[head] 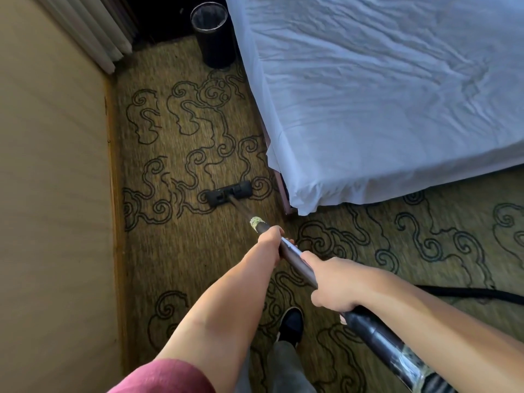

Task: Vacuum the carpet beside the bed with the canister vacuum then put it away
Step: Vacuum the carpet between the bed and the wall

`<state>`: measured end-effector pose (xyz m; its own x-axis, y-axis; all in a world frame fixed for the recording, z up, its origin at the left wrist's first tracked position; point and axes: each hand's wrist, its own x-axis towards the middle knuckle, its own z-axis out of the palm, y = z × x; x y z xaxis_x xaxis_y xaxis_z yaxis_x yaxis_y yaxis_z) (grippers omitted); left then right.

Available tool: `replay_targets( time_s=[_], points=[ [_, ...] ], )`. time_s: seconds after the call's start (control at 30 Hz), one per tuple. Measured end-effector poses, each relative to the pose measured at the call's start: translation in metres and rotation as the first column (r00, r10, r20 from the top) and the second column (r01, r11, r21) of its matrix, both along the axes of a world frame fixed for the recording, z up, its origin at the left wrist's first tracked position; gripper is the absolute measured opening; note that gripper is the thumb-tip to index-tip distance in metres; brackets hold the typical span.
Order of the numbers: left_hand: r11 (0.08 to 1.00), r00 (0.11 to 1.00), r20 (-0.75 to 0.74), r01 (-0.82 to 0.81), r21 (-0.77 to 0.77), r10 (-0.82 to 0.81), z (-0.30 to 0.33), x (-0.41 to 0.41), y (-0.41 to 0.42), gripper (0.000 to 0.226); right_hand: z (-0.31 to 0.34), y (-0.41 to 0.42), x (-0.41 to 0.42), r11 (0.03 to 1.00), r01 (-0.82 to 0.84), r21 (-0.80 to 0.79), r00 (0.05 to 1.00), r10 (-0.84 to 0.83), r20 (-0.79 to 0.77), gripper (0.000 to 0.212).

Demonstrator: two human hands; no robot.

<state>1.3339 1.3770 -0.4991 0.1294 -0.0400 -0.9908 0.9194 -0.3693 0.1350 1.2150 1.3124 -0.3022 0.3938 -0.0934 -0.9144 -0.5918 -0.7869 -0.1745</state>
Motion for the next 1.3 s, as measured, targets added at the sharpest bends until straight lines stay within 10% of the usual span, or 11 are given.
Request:
replay_targets(
  time_s=[0.73, 1.3],
  points=[
    [1.000, 1.000, -0.022, 0.006, -0.028, -0.006, 0.053, -0.064, 0.013, 0.016, 0.059, -0.004, -0.043, 0.991, -0.128, 0.043, 0.991, 0.130, -0.043, 0.060],
    [0.951, 0.952, 0.168, -0.219, -0.217, 0.257, 0.181, -0.041, 0.028, 0.005, 0.145, -0.004, -0.091, 0.992, -0.110, -0.062, 0.927, 0.124, 0.353, 0.051]
  ],
)
